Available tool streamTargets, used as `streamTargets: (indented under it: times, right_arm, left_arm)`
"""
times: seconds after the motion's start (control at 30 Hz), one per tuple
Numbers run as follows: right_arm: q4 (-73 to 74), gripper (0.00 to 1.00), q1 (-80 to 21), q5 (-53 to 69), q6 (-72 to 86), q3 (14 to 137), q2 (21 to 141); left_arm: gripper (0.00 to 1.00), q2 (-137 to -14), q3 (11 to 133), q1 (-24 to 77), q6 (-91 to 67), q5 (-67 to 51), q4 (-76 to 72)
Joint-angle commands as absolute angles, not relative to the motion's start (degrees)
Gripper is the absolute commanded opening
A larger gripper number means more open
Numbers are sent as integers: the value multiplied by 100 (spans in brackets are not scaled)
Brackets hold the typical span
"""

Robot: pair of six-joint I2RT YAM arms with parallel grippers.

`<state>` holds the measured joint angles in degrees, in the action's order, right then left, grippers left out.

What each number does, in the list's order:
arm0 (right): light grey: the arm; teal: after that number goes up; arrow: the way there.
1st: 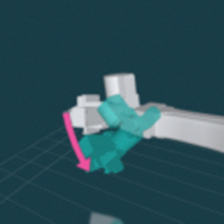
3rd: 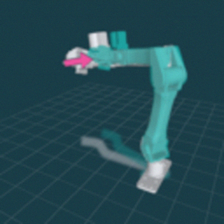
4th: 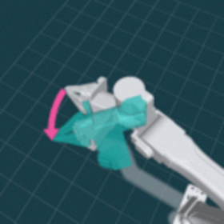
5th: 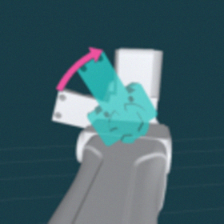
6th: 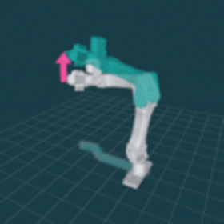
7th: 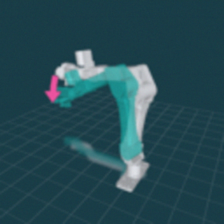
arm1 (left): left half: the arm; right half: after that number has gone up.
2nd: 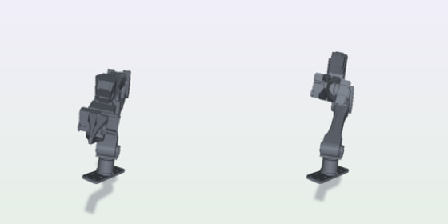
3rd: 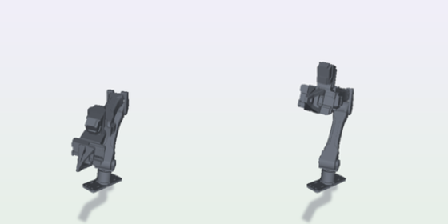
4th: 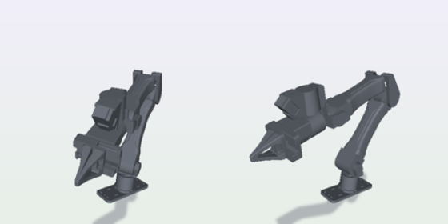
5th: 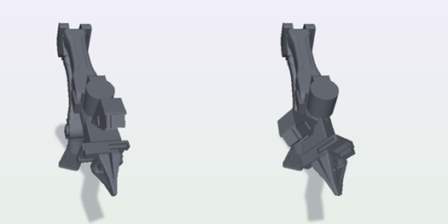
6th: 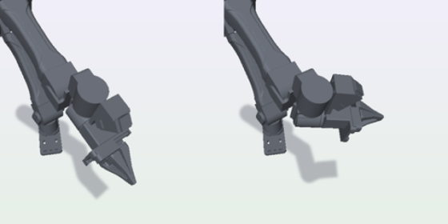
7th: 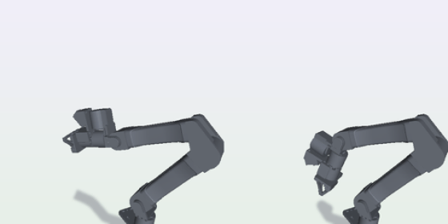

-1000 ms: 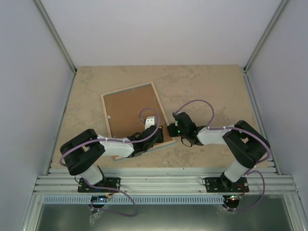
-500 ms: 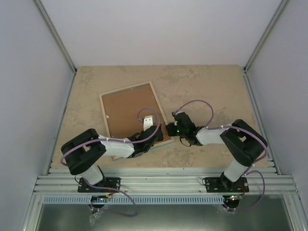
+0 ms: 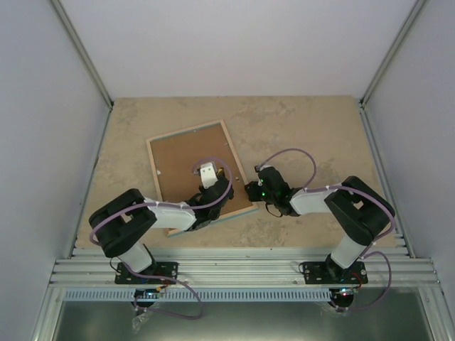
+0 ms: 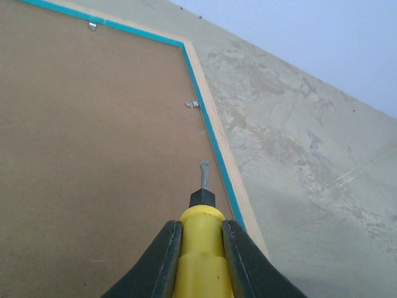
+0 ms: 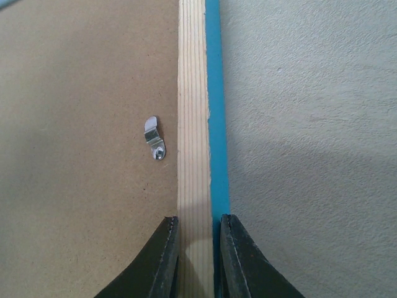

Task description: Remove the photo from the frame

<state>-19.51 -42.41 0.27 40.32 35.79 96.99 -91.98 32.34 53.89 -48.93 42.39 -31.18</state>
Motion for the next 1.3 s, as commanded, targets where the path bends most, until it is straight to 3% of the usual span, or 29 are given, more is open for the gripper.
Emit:
streamTargets:
  times: [0.0,0.57,0.9,1.27]
  right_arm:
    - [-1297,0,-4307,409,4231,3330,9784]
    - [-631,1,-4125,-390,4644,3089,9088]
    - [-99,1,-4025,-720,4871,2847,8543]
    - [608,20,-4014,-472,4096,2950,8172]
  left_arm:
    - [0,-8836,3074,5413,-4755,4316,-3410]
    - [0,-7528,2365,4757,-4996,2270,-3025]
    - [0,-6571,1971,4272,-4827,1653,-2934]
    - [0,-6454,1842,4008,-4715,1359,-3001]
